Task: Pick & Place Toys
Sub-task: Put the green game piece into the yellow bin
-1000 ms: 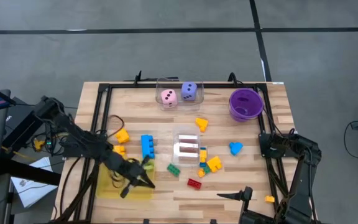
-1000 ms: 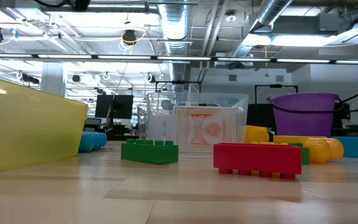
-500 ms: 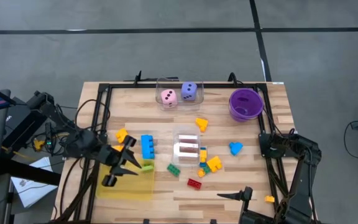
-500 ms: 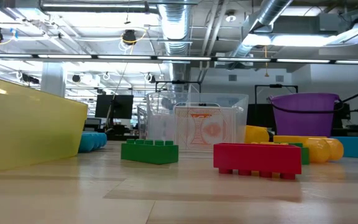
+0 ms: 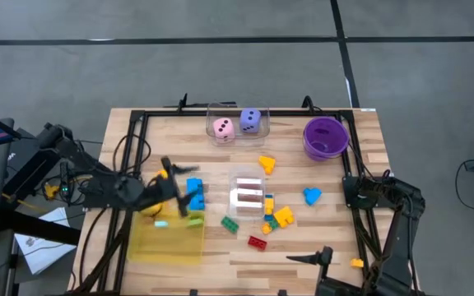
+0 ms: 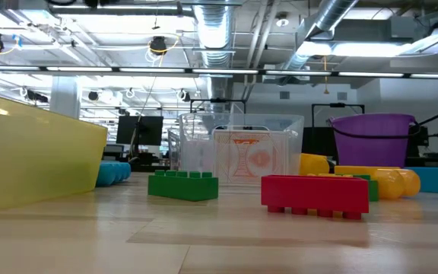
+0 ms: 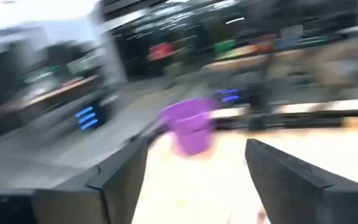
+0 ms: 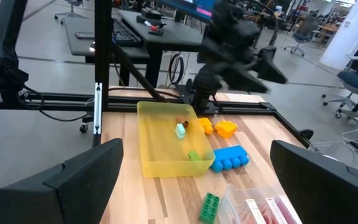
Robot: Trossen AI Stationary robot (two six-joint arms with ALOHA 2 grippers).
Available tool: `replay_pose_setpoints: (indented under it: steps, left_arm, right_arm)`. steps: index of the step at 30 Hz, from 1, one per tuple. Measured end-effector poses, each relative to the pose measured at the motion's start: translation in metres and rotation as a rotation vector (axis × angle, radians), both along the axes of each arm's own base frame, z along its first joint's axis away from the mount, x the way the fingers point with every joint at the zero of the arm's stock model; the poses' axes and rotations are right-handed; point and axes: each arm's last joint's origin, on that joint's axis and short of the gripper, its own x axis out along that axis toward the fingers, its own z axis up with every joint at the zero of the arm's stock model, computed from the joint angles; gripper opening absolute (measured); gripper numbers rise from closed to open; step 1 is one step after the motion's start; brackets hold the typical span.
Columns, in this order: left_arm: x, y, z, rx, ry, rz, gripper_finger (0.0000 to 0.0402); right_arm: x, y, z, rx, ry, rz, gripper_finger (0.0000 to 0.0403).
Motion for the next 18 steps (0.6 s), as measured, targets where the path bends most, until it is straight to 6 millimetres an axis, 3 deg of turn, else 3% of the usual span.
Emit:
replay_pose_setpoints:
  steps: [8,12,18]
  left_arm:
    - [0.031,0.015,-0.023,-0.085,0.074,0.119,0.0323]
    - [0.047,0.012,-0.017,-0.103,0.149,0.128,0.0349]
    - [0.065,0.005,0.001,-0.115,0.284,-0.092,0.0394]
  right_arm:
    - [0.0,0.0,0.0,-0.001,0.0,0.0,0.04]
    - [0.0,0.0,0.0,-0.001,0.0,0.0,0.04]
    - [0.0,0.0,0.0,0.0,0.0,0.001,0.04]
